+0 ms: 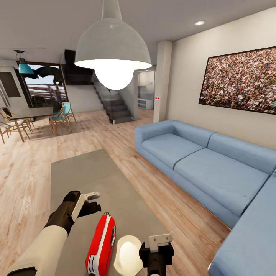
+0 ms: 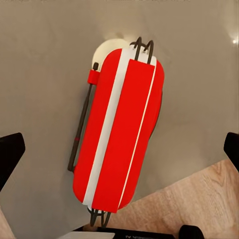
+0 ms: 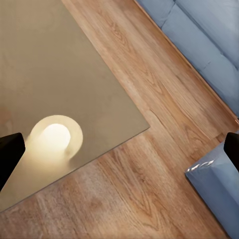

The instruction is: Turn on the radio receiver that's on the table in the living room.

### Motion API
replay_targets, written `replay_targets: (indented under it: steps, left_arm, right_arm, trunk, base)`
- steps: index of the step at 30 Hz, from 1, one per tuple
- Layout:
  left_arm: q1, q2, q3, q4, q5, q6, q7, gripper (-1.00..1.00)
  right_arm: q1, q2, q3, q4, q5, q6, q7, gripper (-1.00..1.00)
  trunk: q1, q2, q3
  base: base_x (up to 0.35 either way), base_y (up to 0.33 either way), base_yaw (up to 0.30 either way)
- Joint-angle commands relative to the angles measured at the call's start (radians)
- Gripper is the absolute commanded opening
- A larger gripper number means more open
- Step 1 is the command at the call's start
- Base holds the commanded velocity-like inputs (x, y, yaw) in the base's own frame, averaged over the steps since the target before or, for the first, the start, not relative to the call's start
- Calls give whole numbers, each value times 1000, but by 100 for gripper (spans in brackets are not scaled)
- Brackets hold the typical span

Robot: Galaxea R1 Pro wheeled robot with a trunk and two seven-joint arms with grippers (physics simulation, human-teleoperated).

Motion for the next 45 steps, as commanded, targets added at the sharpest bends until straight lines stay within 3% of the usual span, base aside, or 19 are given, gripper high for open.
replay_targets:
  steps: [1, 28, 45]
  left_arm:
    - [0, 0, 0, -1, 0, 0, 0, 100]
    - [1, 0, 5, -5, 1, 1, 0, 100]
    - [0, 0, 2, -5, 1, 1, 0, 100]
  right_arm:
    - [0, 0, 0, 0, 0, 0, 0, 100]
    - [0, 0, -1, 0, 0, 0, 0, 100]
    - [0, 0, 0, 0, 0, 0, 0, 100]
  trunk:
    - [0, 0, 0]
    - [0, 0, 0]
    - [65, -119, -53]
  base:
    - [0, 0, 0]
    - [0, 0, 0]
    - [0, 0, 0]
